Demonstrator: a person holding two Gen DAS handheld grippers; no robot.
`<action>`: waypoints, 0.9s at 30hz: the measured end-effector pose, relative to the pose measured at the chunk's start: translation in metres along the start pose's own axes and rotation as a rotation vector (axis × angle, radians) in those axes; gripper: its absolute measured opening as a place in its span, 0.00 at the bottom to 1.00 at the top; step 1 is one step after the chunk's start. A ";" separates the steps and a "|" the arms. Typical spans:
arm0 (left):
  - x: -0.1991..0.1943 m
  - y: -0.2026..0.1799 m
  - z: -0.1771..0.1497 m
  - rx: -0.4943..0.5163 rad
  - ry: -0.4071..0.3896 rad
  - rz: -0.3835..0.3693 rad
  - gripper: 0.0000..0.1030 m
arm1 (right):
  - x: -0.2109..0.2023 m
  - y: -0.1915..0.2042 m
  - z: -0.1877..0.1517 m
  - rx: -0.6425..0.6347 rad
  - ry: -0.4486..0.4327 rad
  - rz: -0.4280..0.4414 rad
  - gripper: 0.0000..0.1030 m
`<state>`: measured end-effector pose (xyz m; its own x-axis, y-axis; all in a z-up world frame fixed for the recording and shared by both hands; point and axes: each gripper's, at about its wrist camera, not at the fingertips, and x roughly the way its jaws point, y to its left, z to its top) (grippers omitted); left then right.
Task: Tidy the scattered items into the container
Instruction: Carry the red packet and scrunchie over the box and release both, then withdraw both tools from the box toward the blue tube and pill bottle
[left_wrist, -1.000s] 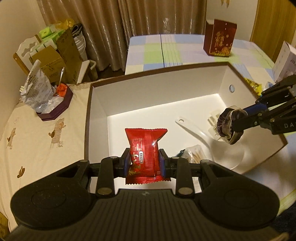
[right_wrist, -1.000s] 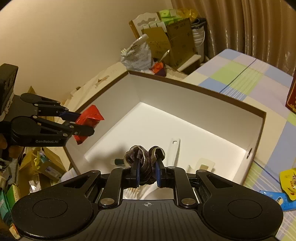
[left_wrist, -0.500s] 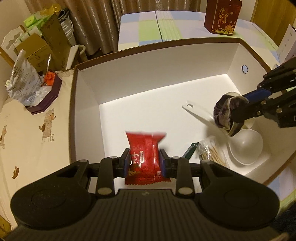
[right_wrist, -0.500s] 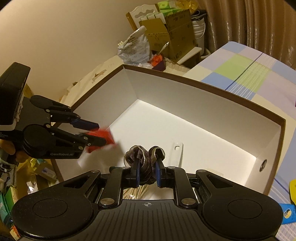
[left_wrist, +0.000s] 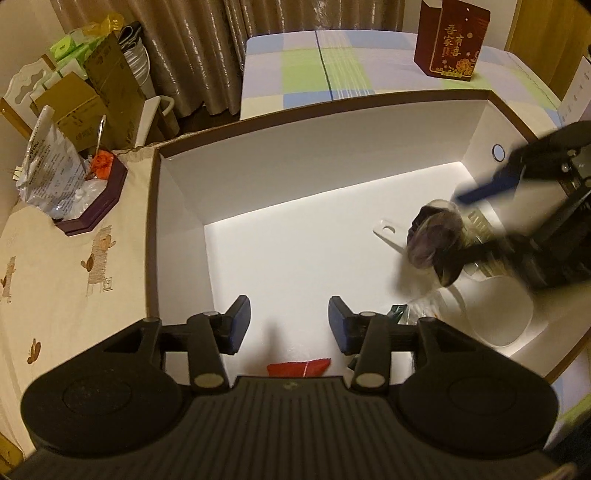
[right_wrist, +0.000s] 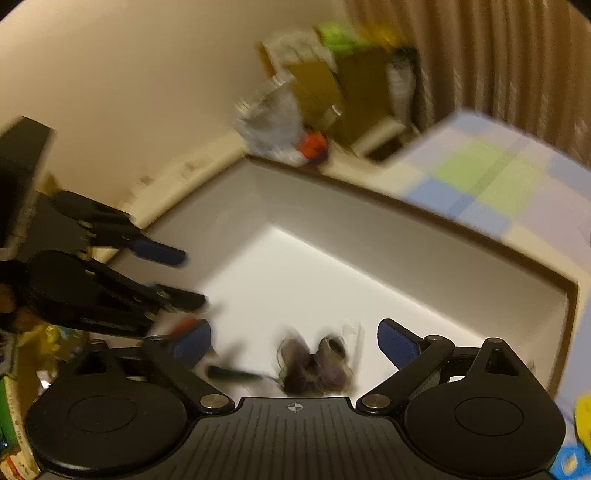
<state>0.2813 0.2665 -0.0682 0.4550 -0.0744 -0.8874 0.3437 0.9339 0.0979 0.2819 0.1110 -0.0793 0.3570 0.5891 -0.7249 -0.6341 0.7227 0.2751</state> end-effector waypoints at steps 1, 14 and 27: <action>-0.001 0.000 0.000 -0.002 -0.004 0.005 0.43 | 0.000 0.000 0.000 0.001 0.005 -0.001 0.95; -0.022 -0.007 -0.005 -0.020 -0.018 0.055 0.77 | -0.027 0.004 -0.014 -0.054 0.074 -0.077 0.96; -0.049 -0.030 -0.010 -0.069 -0.041 0.087 0.94 | -0.078 0.005 -0.032 -0.007 -0.007 -0.179 0.96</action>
<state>0.2407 0.2455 -0.0326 0.5146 -0.0051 -0.8574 0.2448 0.9592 0.1413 0.2290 0.0575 -0.0416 0.4692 0.4542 -0.7573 -0.5650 0.8135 0.1379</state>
